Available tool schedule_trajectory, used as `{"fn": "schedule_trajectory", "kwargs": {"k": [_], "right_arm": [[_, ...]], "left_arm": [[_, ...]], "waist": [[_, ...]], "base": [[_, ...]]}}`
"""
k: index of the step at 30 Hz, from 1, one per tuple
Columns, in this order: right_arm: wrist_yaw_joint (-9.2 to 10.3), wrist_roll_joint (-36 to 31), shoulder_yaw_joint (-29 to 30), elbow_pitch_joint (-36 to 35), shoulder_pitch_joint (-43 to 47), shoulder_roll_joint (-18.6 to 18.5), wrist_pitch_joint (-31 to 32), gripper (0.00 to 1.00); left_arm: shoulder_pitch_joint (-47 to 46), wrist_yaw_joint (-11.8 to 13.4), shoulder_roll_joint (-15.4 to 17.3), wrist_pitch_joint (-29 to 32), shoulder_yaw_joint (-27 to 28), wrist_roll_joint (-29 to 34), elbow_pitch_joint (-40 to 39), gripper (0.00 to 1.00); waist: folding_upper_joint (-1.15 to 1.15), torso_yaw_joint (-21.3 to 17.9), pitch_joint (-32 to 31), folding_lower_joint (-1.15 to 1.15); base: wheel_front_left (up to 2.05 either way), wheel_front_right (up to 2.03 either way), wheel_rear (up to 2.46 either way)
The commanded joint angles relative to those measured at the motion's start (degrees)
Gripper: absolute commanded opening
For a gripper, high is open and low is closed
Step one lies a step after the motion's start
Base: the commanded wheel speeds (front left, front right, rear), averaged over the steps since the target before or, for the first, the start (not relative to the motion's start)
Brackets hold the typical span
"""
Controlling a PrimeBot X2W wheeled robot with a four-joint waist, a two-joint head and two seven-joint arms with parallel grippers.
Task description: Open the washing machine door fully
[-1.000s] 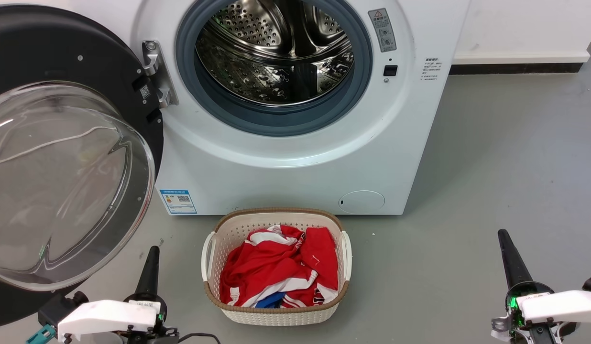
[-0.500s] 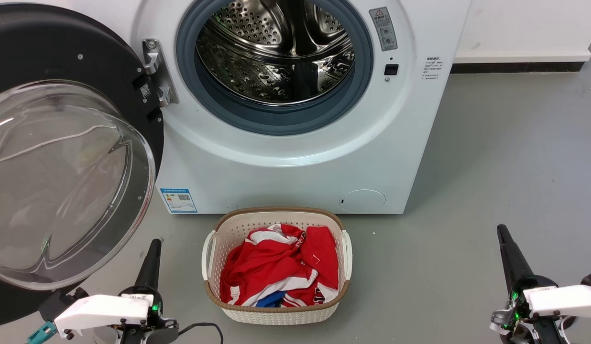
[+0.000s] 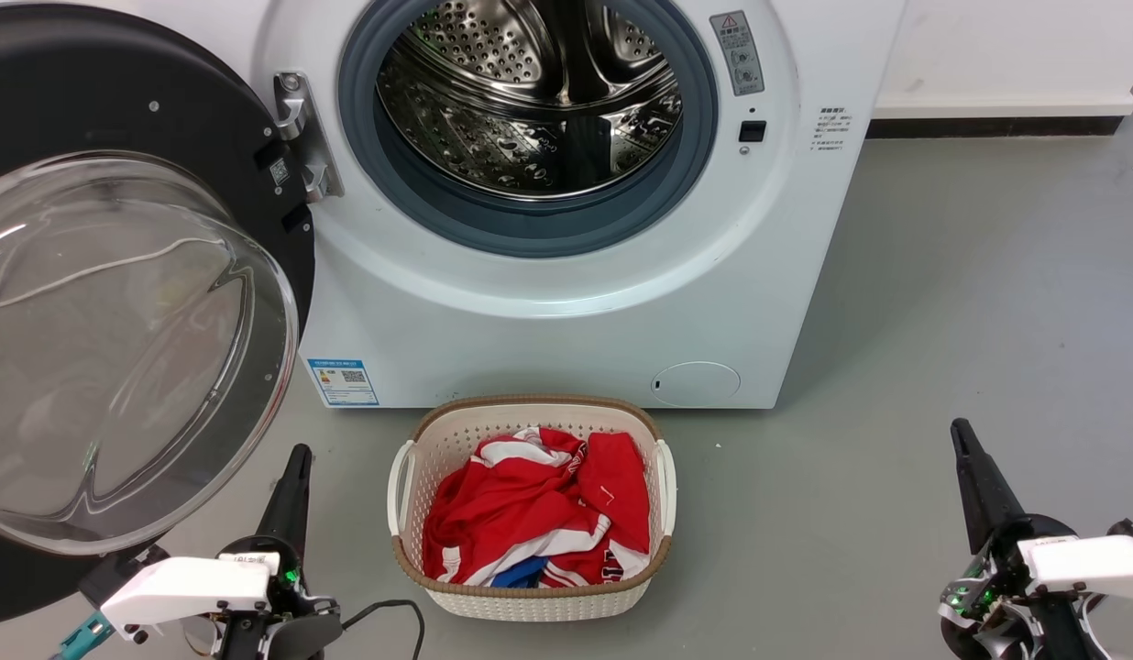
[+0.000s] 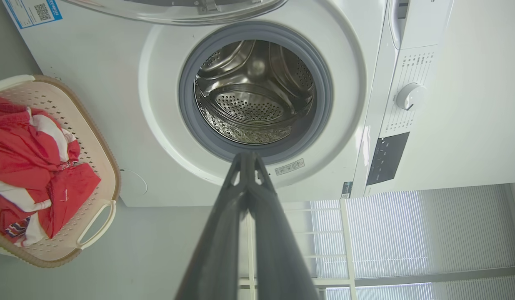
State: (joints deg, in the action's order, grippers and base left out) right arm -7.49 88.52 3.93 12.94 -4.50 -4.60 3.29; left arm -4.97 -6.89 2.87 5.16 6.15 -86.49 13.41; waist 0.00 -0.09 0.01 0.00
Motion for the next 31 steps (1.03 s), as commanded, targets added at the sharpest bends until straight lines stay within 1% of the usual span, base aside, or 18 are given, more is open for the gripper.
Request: {"fn": "schedule_trajectory", "kwargs": {"k": [1,14,31], "right_arm": [[0.00,1.3,0.2,0.2,-1.0,0.1,0.4,0.00],[0.00,5.9,0.5,1.2,-2.0,0.3,1.8,0.00],[0.00,5.3,0.9,1.1,-2.0,0.5,2.1,0.00]], "left_arm": [[-0.9,-0.4,0.0,0.3,0.3,-1.2,0.2,0.00],[-1.6,-0.8,0.0,1.6,0.5,-6.2,0.8,0.00],[-1.5,-0.8,0.0,1.6,0.5,-6.0,0.7,0.00]], "waist": [[0.00,0.0,0.0,0.00],[0.00,0.1,0.2,0.00],[0.00,0.1,0.2,0.00]], "base": [[0.00,0.00,0.00],[0.00,0.00,0.00],[0.00,0.00,0.00]]}}
